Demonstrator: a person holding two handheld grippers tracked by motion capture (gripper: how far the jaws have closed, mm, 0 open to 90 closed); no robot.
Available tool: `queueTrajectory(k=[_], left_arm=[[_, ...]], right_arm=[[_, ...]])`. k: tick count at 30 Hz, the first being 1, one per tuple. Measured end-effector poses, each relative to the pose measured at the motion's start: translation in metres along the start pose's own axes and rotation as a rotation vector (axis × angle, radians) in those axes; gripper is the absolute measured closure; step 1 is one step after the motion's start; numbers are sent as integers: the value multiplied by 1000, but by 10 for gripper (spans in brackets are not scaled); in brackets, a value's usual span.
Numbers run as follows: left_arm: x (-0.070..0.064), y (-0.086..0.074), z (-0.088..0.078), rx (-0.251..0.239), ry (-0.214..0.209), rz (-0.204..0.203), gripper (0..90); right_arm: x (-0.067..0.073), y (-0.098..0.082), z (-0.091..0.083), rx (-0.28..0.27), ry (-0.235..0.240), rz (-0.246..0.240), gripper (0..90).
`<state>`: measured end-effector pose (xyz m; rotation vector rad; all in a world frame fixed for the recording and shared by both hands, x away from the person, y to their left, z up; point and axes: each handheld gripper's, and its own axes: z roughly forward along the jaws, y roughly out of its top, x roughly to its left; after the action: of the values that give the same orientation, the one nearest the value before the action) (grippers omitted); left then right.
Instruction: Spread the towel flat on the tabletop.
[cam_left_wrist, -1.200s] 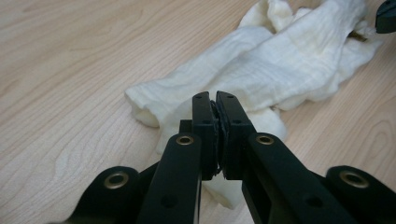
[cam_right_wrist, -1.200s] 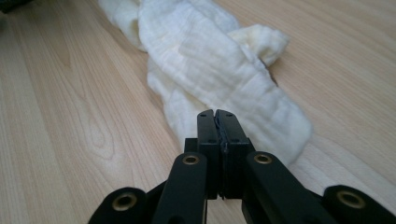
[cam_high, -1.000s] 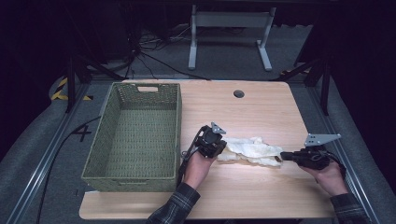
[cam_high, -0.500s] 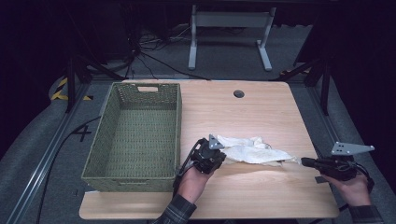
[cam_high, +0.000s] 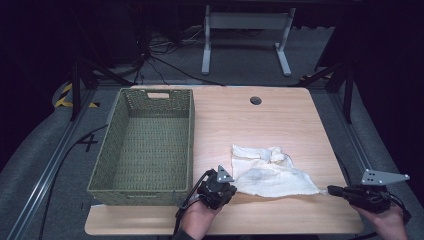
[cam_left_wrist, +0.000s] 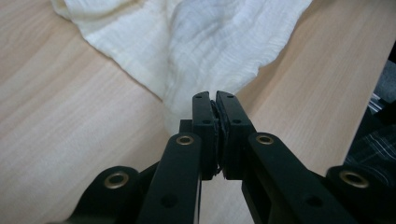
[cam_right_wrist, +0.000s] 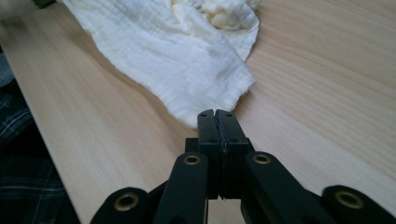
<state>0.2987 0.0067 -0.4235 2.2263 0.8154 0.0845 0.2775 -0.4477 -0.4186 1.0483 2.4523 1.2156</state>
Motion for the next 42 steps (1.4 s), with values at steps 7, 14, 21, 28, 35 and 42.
queueTrajectory(k=[7,14,21,28,35,42], left_arm=[[-2,-17,-5,43,-24,16,870],[-4,-38,-10,60,-18,14,817],[-6,-25,-7,34,-10,48,757],[1,-7,7,14,-1,34,860],[8,7,18,29,17,41,897],[18,26,29,15,40,31,897]], right_arm=[[14,-17,-9,9,9,1,900],[28,-29,-9,29,44,-10,897],[29,-22,-3,19,60,-33,815],[26,-5,14,26,60,-54,862],[25,8,26,34,55,-72,891],[14,30,51,48,44,-82,893]])
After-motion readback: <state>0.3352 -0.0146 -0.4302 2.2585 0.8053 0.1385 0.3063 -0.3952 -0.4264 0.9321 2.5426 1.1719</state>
